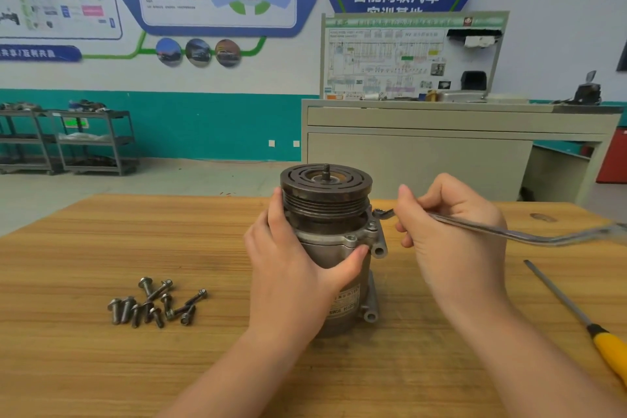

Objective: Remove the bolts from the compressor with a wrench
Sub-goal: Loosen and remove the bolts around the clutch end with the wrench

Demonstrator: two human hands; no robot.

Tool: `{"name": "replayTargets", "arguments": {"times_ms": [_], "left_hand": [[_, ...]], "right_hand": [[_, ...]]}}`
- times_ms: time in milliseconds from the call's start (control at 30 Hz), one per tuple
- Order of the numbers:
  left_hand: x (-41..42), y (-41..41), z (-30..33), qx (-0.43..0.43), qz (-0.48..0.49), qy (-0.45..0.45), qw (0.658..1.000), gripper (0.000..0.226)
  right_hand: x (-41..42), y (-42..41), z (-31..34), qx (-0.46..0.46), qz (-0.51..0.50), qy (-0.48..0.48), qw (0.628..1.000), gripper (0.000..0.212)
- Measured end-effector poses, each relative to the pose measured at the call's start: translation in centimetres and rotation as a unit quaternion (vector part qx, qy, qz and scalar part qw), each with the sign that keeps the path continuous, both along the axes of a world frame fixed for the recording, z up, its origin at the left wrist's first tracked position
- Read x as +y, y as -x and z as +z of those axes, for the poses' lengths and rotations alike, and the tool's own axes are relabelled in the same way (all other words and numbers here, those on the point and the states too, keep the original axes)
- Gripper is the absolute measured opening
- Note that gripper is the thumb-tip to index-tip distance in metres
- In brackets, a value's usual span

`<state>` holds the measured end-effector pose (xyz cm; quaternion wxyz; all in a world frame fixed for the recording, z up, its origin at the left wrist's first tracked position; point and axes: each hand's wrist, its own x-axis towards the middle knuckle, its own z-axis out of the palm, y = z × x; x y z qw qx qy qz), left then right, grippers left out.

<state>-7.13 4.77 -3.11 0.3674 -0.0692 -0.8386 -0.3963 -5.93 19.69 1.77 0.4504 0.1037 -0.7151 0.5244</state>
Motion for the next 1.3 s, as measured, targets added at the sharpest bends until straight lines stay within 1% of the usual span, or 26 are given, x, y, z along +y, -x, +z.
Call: {"name": "replayTargets", "arguments": {"times_ms": [167, 233, 267, 333, 400, 433, 467, 500, 567, 600, 633, 667, 700, 733, 767, 800, 833, 867, 933, 1000, 1033, 1100, 1167, 1200, 1233, 1300], "left_hand": [[0.0, 0.1, 0.1, 0.003, -0.003, -0.005, 1.000, 0.119], [0.1, -0.2, 0.0, 0.000, -0.004, -0.004, 1.000, 0.120], [0.1, -0.2, 0.0, -0.003, -0.007, -0.007, 1.000, 0.120], [0.0, -0.2, 0.3, -0.013, -0.020, -0.018, 1.000, 0.119], [-0.1, 0.1, 1.0, -0.020, -0.026, -0.026, 0.999, 0.110], [-0.1, 0.4, 1.3, -0.028, -0.021, -0.037, 0.999, 0.105], [-0.1, 0.5, 1.5, -0.034, -0.014, -0.047, 0.998, 0.102], [-0.1, 0.4, 1.5, -0.032, -0.013, -0.048, 0.998, 0.105], [0.0, -0.4, 0.9, -0.018, -0.022, -0.028, 0.999, 0.116], [0.0, -0.5, 0.5, -0.011, -0.019, -0.023, 1.000, 0.119], [0.0, -0.4, 0.2, -0.008, -0.014, -0.020, 1.000, 0.120], [0.0, -0.3, 0.1, -0.007, -0.012, -0.017, 1.000, 0.120], [0.0, -0.2, 0.0, -0.005, -0.010, -0.014, 1.000, 0.119], [-0.1, -0.1, 0.0, -0.002, -0.008, -0.011, 1.000, 0.119], [-0.1, 0.0, 0.1, 0.002, -0.006, -0.011, 1.000, 0.118], [-0.1, -0.1, 0.1, 0.004, -0.007, -0.011, 1.000, 0.118], [-0.1, -0.1, 0.0, 0.002, -0.009, -0.011, 1.000, 0.119], [-0.1, -0.2, 0.0, 0.001, -0.012, -0.010, 1.000, 0.119], [-0.2, -0.2, 0.0, 0.001, -0.015, -0.009, 1.000, 0.119], [-0.2, -0.2, 0.0, 0.002, -0.017, -0.008, 1.000, 0.119], [-0.2, -0.2, 0.0, 0.002, -0.017, -0.009, 1.000, 0.119], [-0.2, -0.2, 0.0, 0.000, -0.020, -0.013, 1.000, 0.120], [-0.1, -0.2, 0.1, -0.001, -0.023, -0.017, 1.000, 0.120], [-0.1, -0.2, 0.1, 0.001, -0.024, -0.018, 1.000, 0.120], [-0.1, -0.2, 0.1, 0.001, -0.023, -0.019, 1.000, 0.120], [0.0, -0.2, 0.1, 0.003, -0.019, -0.019, 1.000, 0.120]], "right_hand": [[-0.9, -0.4, 0.5, -0.022, -0.015, -0.033, 0.999, 0.038], [-1.7, -0.6, 0.8, -0.014, -0.035, -0.058, 0.998, 0.041], [-2.2, -0.8, 1.0, -0.009, -0.052, -0.084, 0.995, 0.044], [-3.5, -1.4, 1.3, -0.013, -0.097, -0.185, 0.978, 0.045], [-4.8, -2.2, 1.0, -0.025, -0.131, -0.284, 0.950, 0.031], [-5.0, -2.5, 0.8, -0.029, -0.136, -0.304, 0.942, 0.025], [-5.0, -2.7, 0.5, -0.028, -0.134, -0.301, 0.944, 0.023], [-4.7, -2.8, 0.3, -0.026, -0.129, -0.276, 0.952, 0.027], [-3.5, -2.5, -0.1, -0.035, -0.103, -0.163, 0.981, 0.036], [-2.7, -2.3, -0.1, -0.053, -0.064, -0.090, 0.992, 0.036], [-2.0, -1.9, 0.0, -0.079, -0.001, -0.008, 0.997, 0.035], [-1.1, -1.5, 0.1, -0.111, 0.081, 0.085, 0.987, 0.036], [-0.1, -1.1, 0.2, -0.150, 0.172, 0.181, 0.957, 0.036], [0.9, -0.4, 0.2, -0.197, 0.256, 0.267, 0.908, 0.032], [1.7, 0.4, 0.3, -0.248, 0.315, 0.328, 0.856, 0.026], [2.2, 1.0, 0.6, -0.292, 0.352, 0.361, 0.813, 0.020], [2.6, 1.7, 0.8, -0.318, 0.372, 0.371, 0.789, 0.016], [2.8, 2.4, 1.1, -0.327, 0.382, 0.371, 0.781, 0.014], [3.0, 3.7, 1.6, -0.302, 0.376, 0.376, 0.791, 0.014], [3.0, 4.5, 1.8, -0.232, 0.342, 0.402, 0.817, 0.024], [3.0, 4.6, 1.7, -0.186, 0.322, 0.406, 0.835, 0.029], [2.8, 4.4, 1.0, -0.103, 0.273, 0.374, 0.880, 0.034], [2.4, 3.8, 0.2, -0.032, 0.198, 0.296, 0.934, 0.042], [2.0, 3.4, -0.1, -0.001, 0.143, 0.234, 0.962, 0.045], [1.6, 3.0, -0.3, 0.030, 0.090, 0.166, 0.982, 0.046], [1.1, 2.4, -0.5, 0.081, 0.032, 0.061, 0.994, 0.044]]}}
